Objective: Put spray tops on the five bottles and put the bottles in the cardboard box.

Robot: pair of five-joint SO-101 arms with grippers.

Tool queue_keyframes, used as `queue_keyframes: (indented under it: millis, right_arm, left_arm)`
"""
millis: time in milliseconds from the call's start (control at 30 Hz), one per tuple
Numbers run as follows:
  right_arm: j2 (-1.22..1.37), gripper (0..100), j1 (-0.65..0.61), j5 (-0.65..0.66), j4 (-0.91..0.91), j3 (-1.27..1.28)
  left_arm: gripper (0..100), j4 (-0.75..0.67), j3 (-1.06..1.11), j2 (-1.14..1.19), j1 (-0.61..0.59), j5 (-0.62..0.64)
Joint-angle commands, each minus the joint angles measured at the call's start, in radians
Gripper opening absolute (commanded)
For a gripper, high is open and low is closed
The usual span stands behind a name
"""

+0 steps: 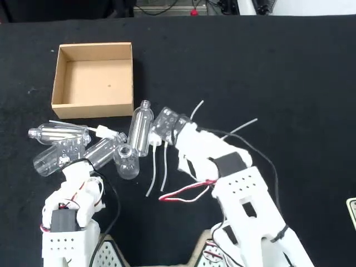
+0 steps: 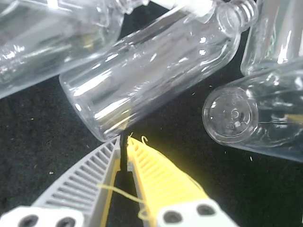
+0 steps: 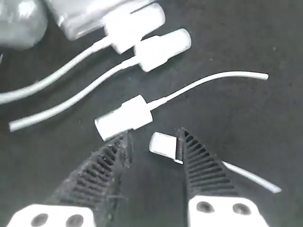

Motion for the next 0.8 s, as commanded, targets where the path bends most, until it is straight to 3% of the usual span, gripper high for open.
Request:
queue_keyframes:
  millis: [0, 167, 267, 467, 767]
  right_arm:
    - [0.036, 16.3, 0.055, 0.107, 0.072, -0.133]
    - [0.240, 22.3, 0.101, 0.345, 0.193, -0.259]
    - [0.386, 26.9, 0.172, 0.535, 0.224, -0.341]
    - [0.619, 26.8, 0.279, 0.984, 0.221, -0.460]
    - [0.832, 27.0, 0.278, 1.022, 0.219, -0.613]
  left_arm:
    - [3, 0.021, 0.022, -0.012, 0.008, -0.003]
    - [3, 0.021, 0.022, -0.012, 0.010, -0.002]
    - [3, 0.021, 0.022, -0.012, 0.010, -0.002]
    - [3, 0.021, 0.022, -0.012, 0.007, -0.002]
    - [3, 0.021, 0.022, -0.012, 0.005, -0.002]
